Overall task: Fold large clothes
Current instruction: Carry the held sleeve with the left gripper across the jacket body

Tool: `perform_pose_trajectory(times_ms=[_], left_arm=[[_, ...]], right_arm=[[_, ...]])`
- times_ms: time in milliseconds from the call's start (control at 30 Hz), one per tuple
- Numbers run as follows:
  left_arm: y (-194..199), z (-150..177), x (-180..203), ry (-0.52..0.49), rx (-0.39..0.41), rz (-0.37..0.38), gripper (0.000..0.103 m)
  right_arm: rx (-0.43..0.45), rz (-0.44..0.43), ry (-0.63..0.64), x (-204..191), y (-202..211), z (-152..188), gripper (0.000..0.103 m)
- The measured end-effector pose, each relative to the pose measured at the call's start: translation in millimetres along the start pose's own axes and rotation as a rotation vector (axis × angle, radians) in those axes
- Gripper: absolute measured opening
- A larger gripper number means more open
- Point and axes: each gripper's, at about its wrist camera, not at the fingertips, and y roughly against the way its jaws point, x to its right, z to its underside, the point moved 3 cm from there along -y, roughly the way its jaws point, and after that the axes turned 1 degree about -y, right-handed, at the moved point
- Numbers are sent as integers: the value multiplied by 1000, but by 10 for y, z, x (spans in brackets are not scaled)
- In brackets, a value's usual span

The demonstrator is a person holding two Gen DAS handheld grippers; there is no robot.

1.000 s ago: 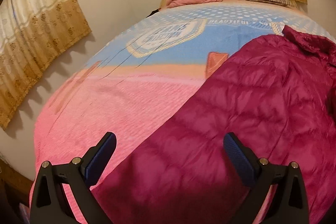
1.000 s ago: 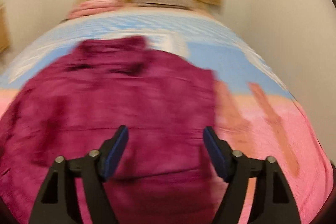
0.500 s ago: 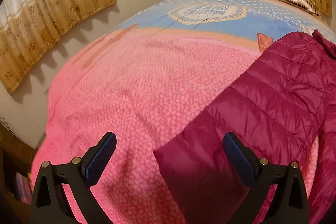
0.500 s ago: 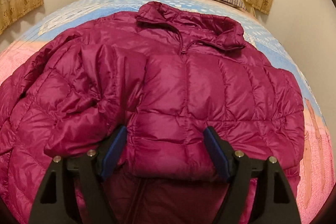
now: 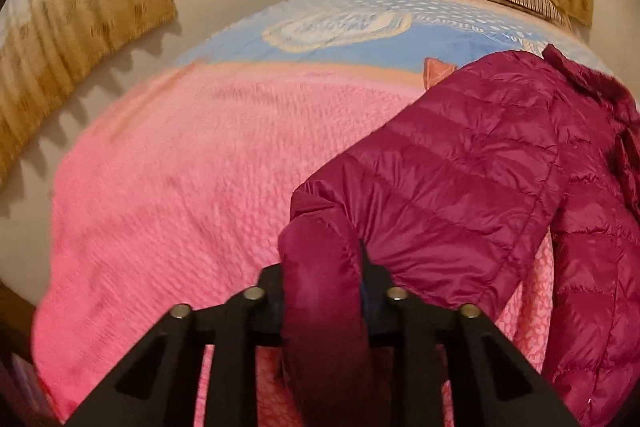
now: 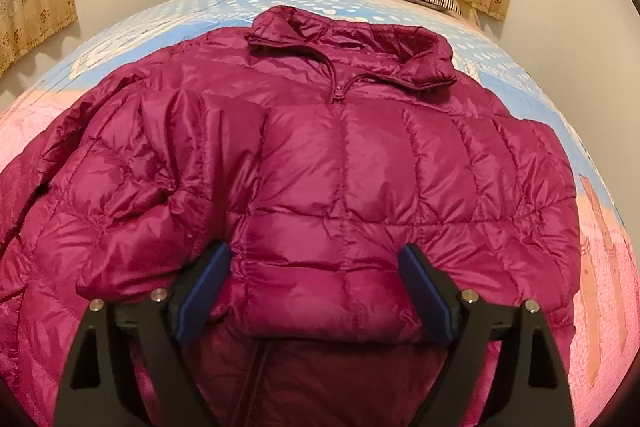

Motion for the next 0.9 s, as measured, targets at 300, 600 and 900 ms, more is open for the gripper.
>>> perform_pose_trajectory(times_ms=[300, 600, 900], left_arm=[[562, -635, 136, -57, 187, -18, 16], [913, -1034, 858, -152, 281, 82, 15], [1109, -1164, 1647, -242, 311, 177, 15]], right_arm=[[63, 10, -22, 249, 324, -36, 89], [77, 51, -62, 622, 433, -60, 89], [78, 90, -94, 970, 475, 30, 89]])
